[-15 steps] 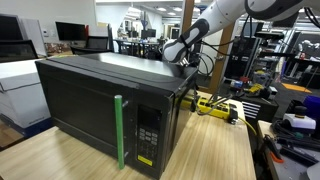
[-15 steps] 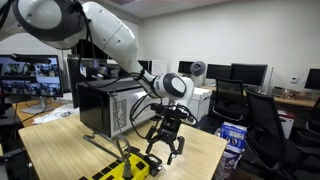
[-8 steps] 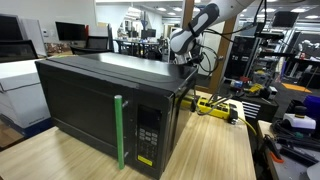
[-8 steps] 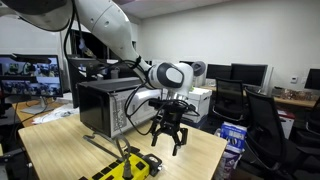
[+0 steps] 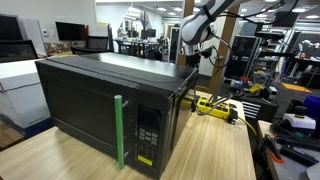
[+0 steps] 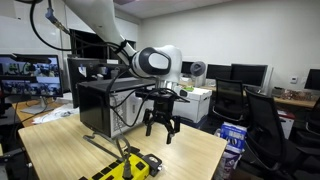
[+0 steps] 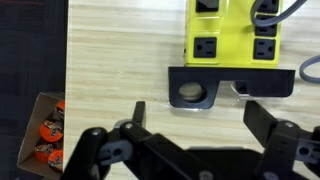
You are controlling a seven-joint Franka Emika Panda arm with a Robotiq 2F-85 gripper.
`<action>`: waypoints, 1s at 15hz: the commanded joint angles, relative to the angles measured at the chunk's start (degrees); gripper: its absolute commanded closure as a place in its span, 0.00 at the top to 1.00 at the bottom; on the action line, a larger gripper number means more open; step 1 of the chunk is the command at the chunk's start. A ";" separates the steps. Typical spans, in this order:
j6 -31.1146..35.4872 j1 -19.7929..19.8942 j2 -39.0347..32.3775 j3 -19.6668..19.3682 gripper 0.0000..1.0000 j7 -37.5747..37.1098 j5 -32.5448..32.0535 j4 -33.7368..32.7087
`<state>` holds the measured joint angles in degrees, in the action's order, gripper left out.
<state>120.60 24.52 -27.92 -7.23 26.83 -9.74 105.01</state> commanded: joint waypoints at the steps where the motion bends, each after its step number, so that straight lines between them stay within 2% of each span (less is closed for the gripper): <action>1: 5.76 -0.32 7.67 -0.83 1.00 0.61 3.13 9.07; 4: 7.09 -0.44 11.48 -1.36 1.00 1.60 5.03 12.49; 10: 5.09 -0.80 17.91 -2.96 1.00 4.44 5.70 16.75; 15: -5.59 -1.74 24.05 -5.10 1.00 13.65 4.34 17.32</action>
<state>118.88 24.04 -7.90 -10.49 35.19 -5.96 120.46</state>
